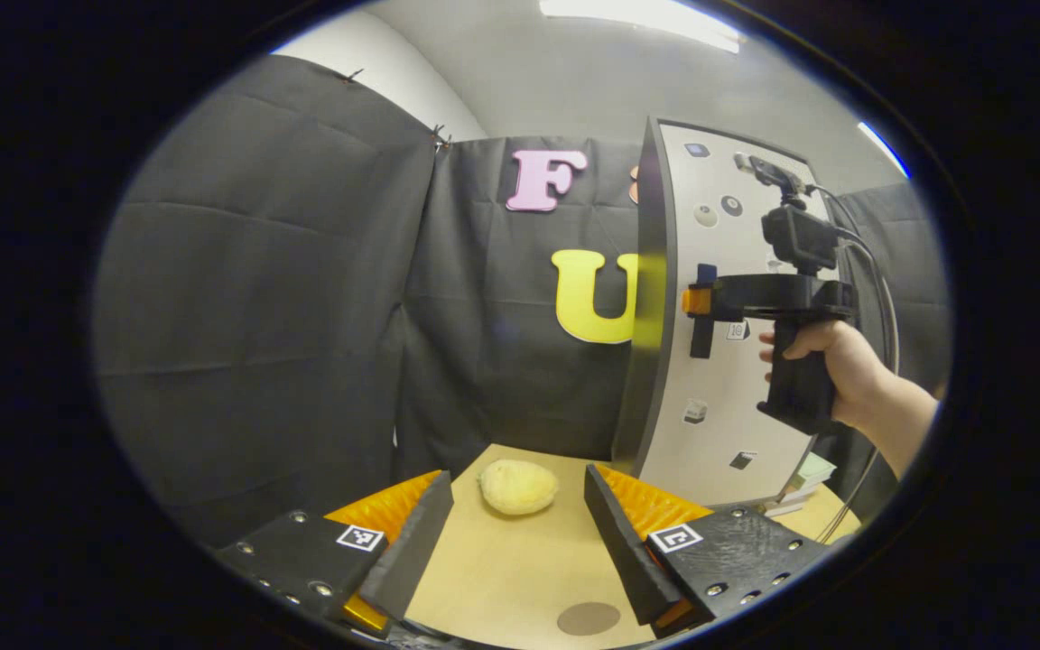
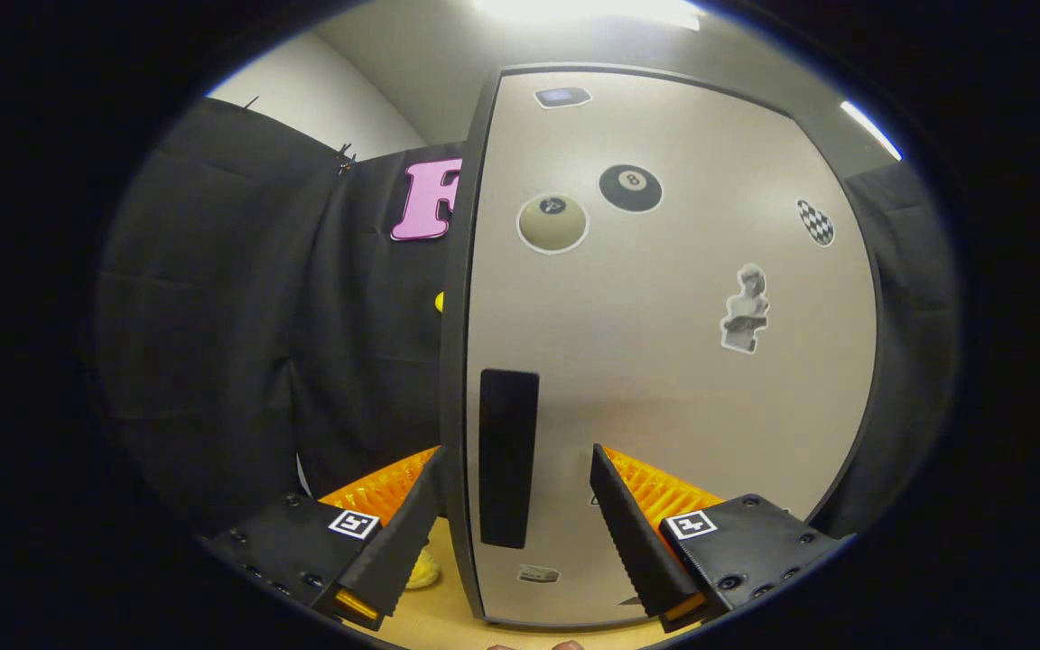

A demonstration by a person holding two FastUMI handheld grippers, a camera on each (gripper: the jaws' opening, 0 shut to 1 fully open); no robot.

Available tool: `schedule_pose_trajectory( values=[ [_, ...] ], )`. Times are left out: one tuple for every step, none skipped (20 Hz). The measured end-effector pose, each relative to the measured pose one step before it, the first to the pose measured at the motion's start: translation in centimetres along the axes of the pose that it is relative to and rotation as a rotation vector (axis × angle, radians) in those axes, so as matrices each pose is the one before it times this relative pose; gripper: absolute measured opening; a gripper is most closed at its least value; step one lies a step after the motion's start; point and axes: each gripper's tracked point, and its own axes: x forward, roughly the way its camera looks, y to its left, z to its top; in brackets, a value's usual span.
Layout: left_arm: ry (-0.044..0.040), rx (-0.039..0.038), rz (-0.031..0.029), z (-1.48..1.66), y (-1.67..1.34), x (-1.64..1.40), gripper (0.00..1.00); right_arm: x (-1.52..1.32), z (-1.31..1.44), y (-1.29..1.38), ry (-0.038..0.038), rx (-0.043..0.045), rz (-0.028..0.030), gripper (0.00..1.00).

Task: Open the cabinet door with the right hand, grasp the bottle in the cabinet with the left hand and place it on the coaster, then close the cabinet door with the right hand.

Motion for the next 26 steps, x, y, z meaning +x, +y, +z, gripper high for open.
schedule_pose_trajectory(
  values=[
    [0.00243, 0.00273, 0.00351, -0.161, 0.124, -0.044, 0.9, 0.315, -0.404, -0.058, 0.01059, -0.00487, -0.01139, 0.99],
    [0.0022, 0.00303, 0.00586, -0.171, 0.224, -0.04, 0.9, 0.22, -0.161, 0.107, 0.00332, -0.00529, -0.00674, 0.99],
    [0.00276, 0.00021, 0.0039, -0.129, 0.221, -0.01, 0.9, 0.19, 0.104, 0.131, -0.00407, -0.00373, 0.0013, 0.99],
    [0.0072, -0.00224, 0.0008, -0.095, 0.121, -0.003, 0.88, 0.021, 0.063, 0.253, -0.00986, -0.00014, 0.00397, 0.99],
    [0.00379, -0.00291, 0.00057, -0.228, -0.072, -0.233, 0.88, 0.109, 0.276, 0.054, -0.00709, -0.00224, -0.00523, 0.99],
    [-0.00048, -0.00249, 0.001, 0.017, 0.03, 0.032, 0.9, -0.036, 0.216, -0.197, -0.00701, -0.00457, -0.01767, 0.92],
    [0.0006, -0.00136, 0.00106, -0.065, 0.067, 0.11, 0.9, 0.025, 0.228, -0.181, -0.00522, 0.00037, -0.01326, 0.8],
    [0.00193, 0.00017, 0.0011, 0.044, 0.033, 0.021, 0.88, 0.154, 0.183, 0.104, -0.00052, 0.00651, 0.00212, 0.79],
    [-0.00019, 0.00111, 0.00053, 0.143, 0.088, -0.114, 0.9, 0.206, -0.074, 0.234, 0.00475, 0.00681, 0.00477, 0.79],
    [-0.00191, 0.00031, -0.00098, 0.115, 0.009, -0.039, 0.9, -0.052, 0.119, -0.115, 0.00275, 0.00552, -0.00621, 0.77],
    [-0.00421, -0.00128, -0.00421, 0.038, -0.047, -0.03, 0.9, -0.014, 0.232, 0.303, -0.00055, 0.00753, 0.01138, 0.52],
    [-0.00586, -0.00136, -0.00546, 0.179, -0.1, -0.039, 0.93, -0.09, -0.095, -0.064, 0.00342, 0.00022, -0.01032, 0.46],
    [-0.00757, 0.00019, -0.00661, 0.01, -0.003, -0.041, 0.93, 0.124, -0.094, -0.056, 0.01192, -0.00078, -0.009, 0.43],
    [-0.00728, 0.00193, -0.00456, 0.084, -0.088, 0.002, 0.9, 0.111, -0.152, 0.191, 0.01046, 0.00612, -0.00167, 0.43],
    [-0.00499, 0.00398, -0.00454, 0.137, -0.082, -0.057, 0.9, -0.018, 0.148, 0.04, 0.00158, 0.01163, -0.01151, 0.38],
    [-0.00212, 0.00439, -0.00381, 0.066, -0.111, -0.037, 0.9, -0.052, -0.218, -0.107, 0.00937, 0.01307, -0.00733, 0.34],
    [-0.00354, 0.00375, -0.00411, -0.011, -0.059, -0.168, 0.93, -0.071, 0.079, 0.017, 0.00869, 0.00768, -0.00493, 0.37],
    [-0.00385, 0.00242, 0.00028, 0.141, -0.071, -0.145, 0.88, 0.169, -0.109, -0.01, 0.00483, 0.00783, -0.00297, 0.37],
    [-0.00292, -0.0005, 0.0003, 0.037, -0.112, -0.117, 0.9, -0.222, 0.05, 0.031, 0.00269, -0.00078, 0.00398, 0.31],
    [-0.00079, -0.00276, -0.00006, 0.119, 0.031, -0.18, 0.88, 0.0, 0.017, -0.012, 0.0013, -0.00113, 0.00811, 0.31],
    [0.00043, -0.00378, 0.00079, -0.082, 0.067, -0.129, 0.9, 0.185, -0.177, -0.008, 0.00736, 0.00706, 0.0115, 0.28],
    [0.00433, -0.00464, 0.00191, -0.159, 0.122, -0.081, 0.9, -0.111, 0.035, 0.022, 0.00219, 0.00762, 0.00782, 0.22],
    [0.00545, -0.00597, 0.00005, -0.355, 0.134, -0.055, 0.88, -0.042, -0.009, 0.053, 0.00264, 0.00345, 0.0087, 0.2],
    [0.00421, -0.00637, 0.00141, -0.109, 0.109, -0.079, 0.88, -0.081, -0.043, -0.009, 0.00861, -0.0004, 0.00544, 0.2],
    [0.00295, -0.00508, 0.00377, -0.177, 0.158, 0.048, 0.88, -0.286, 0.118, 0.04, -0.00112, -0.00143, 0.00274, 0.16],
    [0.00148, -0.0036, 0.00443, -0.038, 0.172, 0.091, 0.88, -0.085, -0.181, -0.066, 0.00396, -0.00817, 0.00768, 0.16]
  ],
)
